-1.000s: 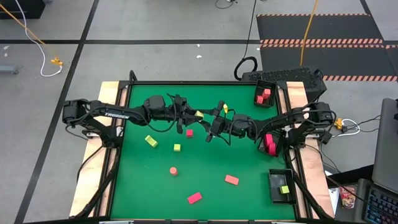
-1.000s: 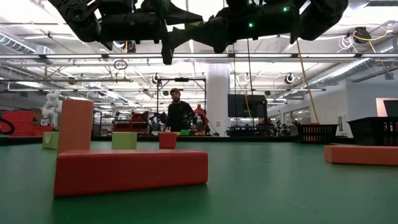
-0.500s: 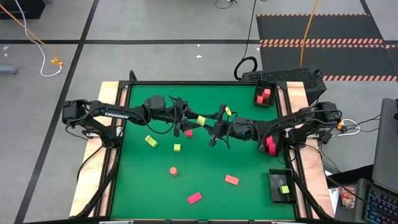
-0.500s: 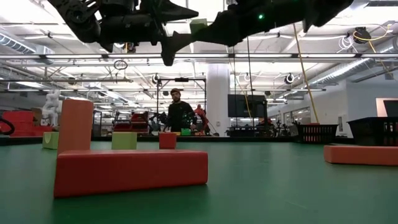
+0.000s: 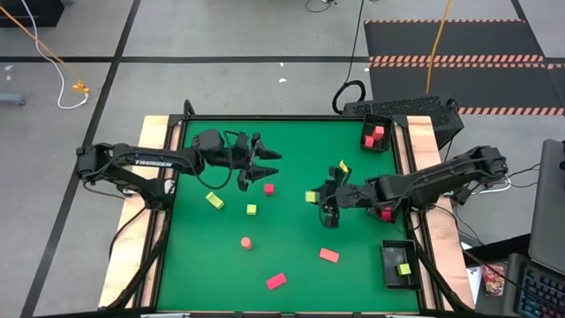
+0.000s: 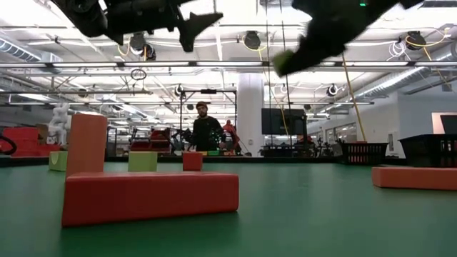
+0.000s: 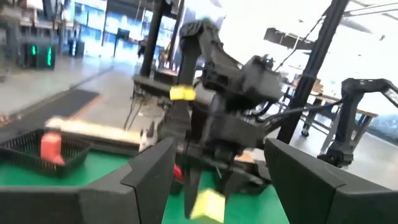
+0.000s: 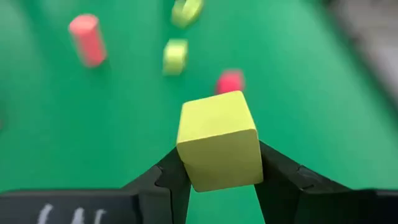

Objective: Sort & place blocks by color
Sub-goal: Put the top yellow block into the bottom right black bin, then put the right orange block into the top right black bin, then put the left yellow block into the bottom right black bin

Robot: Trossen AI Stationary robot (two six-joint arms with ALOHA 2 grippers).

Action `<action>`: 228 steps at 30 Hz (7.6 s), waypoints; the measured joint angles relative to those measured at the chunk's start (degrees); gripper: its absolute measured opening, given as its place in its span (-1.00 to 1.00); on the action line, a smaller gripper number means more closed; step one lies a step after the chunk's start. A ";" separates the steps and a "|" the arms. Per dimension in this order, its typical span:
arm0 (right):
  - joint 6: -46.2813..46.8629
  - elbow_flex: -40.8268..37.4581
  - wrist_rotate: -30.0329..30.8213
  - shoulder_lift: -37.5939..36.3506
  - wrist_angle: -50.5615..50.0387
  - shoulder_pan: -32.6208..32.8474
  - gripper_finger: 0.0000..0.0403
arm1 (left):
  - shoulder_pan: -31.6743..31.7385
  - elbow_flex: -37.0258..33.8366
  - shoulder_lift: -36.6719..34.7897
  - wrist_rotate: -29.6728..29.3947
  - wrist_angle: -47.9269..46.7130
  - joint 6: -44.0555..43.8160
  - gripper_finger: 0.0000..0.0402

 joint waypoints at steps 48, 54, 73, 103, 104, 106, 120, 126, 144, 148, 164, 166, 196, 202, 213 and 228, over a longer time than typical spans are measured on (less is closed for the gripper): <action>80.85 -8.99 -64.15 -10.21 -35.96 17.18 -0.15 | 7.28 -0.10 -24.28 -6.36 -40.18 7.64 0.25; 77.63 -8.99 -51.02 -11.20 -19.10 15.06 -0.14 | 7.28 -0.11 -24.02 -6.73 -42.29 8.69 0.25; 33.02 -6.13 -11.62 7.91 2.67 19.05 -0.16 | 6.28 -0.11 -24.02 -7.69 -47.63 13.62 0.25; 35.29 7.03 0.02 22.85 -10.30 26.86 -0.16 | 1.18 -0.11 -24.02 -11.74 -55.71 12.64 0.25; 35.26 7.39 0.24 22.49 -10.67 26.90 -0.16 | 1.18 -0.11 -24.02 -11.78 -55.72 12.52 0.25; 35.18 8.82 1.46 21.73 -11.55 27.12 -0.16 | 1.18 -0.11 -24.02 -11.82 -55.69 12.50 0.25; 40.40 10.18 -2.08 25.56 -13.62 27.76 -0.16 | 1.18 -0.11 -24.02 -12.27 -56.11 12.26 0.25; 39.17 10.45 -3.45 30.06 -12.55 27.80 -0.16 | 1.20 -0.10 -24.02 -12.28 -56.04 12.27 0.25; 20.56 10.07 6.21 13.15 -27.15 15.72 -0.75 | 1.24 -0.10 -24.00 -15.29 -53.94 12.74 0.25; 10.96 10.07 12.29 6.26 -33.82 4.91 -0.75 | 1.31 -0.09 -24.02 -15.41 -52.71 13.03 0.25; -1.61 9.82 7.82 -6.04 -37.85 -52.95 -0.74 | 1.38 -0.11 -24.02 -25.30 -51.89 12.84 0.25; -1.59 9.06 3.78 -4.92 -38.13 -56.73 -0.74 | 1.38 -0.09 -24.02 -25.31 -51.87 12.63 0.25; 0.83 2.29 -38.77 -1.81 -16.65 -55.53 0.16 | 1.18 -0.10 -22.92 -24.35 -68.65 5.65 0.25; -3.89 2.29 -34.29 -1.77 -7.70 -39.18 0.11 | -0.32 -0.10 -17.94 -31.66 -75.68 -2.69 0.25; -2.66 2.29 -20.27 -1.77 6.27 -17.55 0.11 | -1.45 -0.11 -4.78 -30.37 -90.93 -23.54 0.25; -5.96 2.29 -19.19 -1.77 3.46 -10.75 0.11 | -10.37 -0.11 -3.10 -20.88 -91.19 1.10 0.25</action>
